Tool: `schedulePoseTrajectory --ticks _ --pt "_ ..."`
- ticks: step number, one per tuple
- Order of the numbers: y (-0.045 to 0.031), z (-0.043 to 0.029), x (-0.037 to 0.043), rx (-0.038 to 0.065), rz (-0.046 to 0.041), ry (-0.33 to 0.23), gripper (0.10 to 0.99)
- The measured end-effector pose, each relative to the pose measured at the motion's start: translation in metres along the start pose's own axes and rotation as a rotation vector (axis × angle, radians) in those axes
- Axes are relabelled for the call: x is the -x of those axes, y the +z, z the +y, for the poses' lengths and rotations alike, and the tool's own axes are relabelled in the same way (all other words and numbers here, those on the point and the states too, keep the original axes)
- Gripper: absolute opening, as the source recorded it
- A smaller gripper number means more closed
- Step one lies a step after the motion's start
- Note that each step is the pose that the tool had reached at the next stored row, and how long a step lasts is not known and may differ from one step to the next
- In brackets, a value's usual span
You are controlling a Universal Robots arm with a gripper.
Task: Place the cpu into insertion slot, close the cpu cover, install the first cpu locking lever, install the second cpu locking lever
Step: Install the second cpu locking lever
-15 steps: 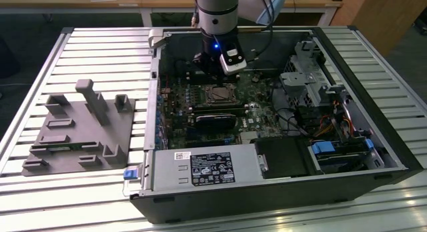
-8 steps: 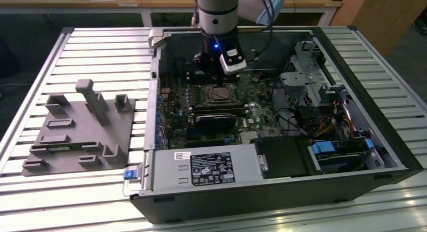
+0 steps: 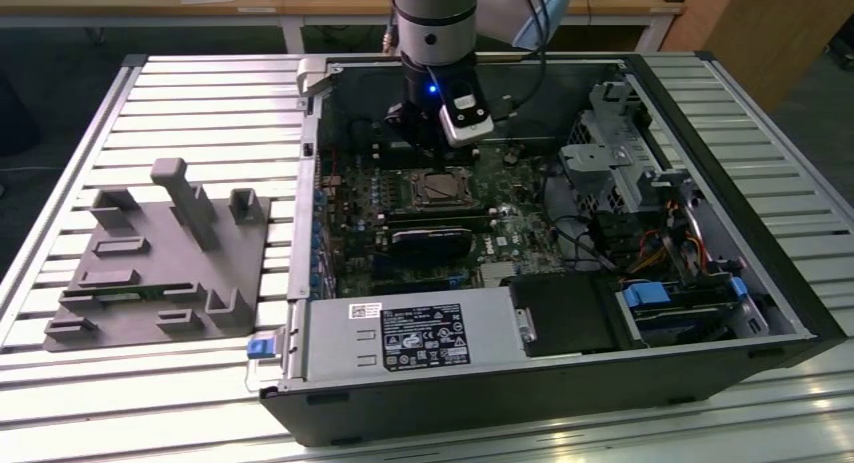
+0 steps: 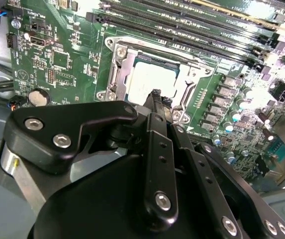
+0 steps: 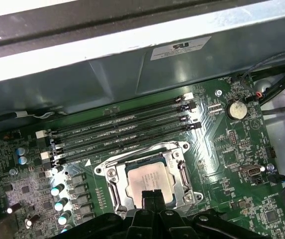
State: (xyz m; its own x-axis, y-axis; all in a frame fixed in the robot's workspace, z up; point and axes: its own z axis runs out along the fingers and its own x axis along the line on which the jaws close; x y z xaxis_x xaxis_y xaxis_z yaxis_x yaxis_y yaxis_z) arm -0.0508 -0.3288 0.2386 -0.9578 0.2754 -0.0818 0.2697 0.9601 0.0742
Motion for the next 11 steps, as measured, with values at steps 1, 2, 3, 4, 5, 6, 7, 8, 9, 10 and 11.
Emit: schedulePoseTrajectory --ticks 1,2,3,4,5,6,7,8,9,10,11 --pt "-0.0001 -0.0007 0.0002 0.000 0.0001 0.000 0.106" --pt "-0.0001 -0.0016 0.0005 0.000 0.0000 0.000 0.106" --pt "-0.0001 -0.0025 0.0008 0.000 0.0000 0.000 0.106" --pt "-0.0002 -0.0041 0.0012 0.000 0.0000 0.000 0.106" --pt "-0.0003 -0.0058 0.0017 0.000 0.0000 0.000 0.106" --pt "-0.0004 -0.0077 0.0022 0.000 0.0000 0.000 0.106" --pt "-0.0005 -0.0098 0.0028 0.000 0.0000 0.000 0.106" --pt "-0.0006 -0.0117 0.0034 0.000 0.0000 0.000 0.106" --pt "-0.0007 -0.0138 0.0040 0.000 0.0000 0.000 0.106" --pt "-0.0008 -0.0159 0.0046 0.000 0.0000 0.000 0.106" --pt "-0.0009 -0.0178 0.0052 0.000 0.0000 0.000 0.106"
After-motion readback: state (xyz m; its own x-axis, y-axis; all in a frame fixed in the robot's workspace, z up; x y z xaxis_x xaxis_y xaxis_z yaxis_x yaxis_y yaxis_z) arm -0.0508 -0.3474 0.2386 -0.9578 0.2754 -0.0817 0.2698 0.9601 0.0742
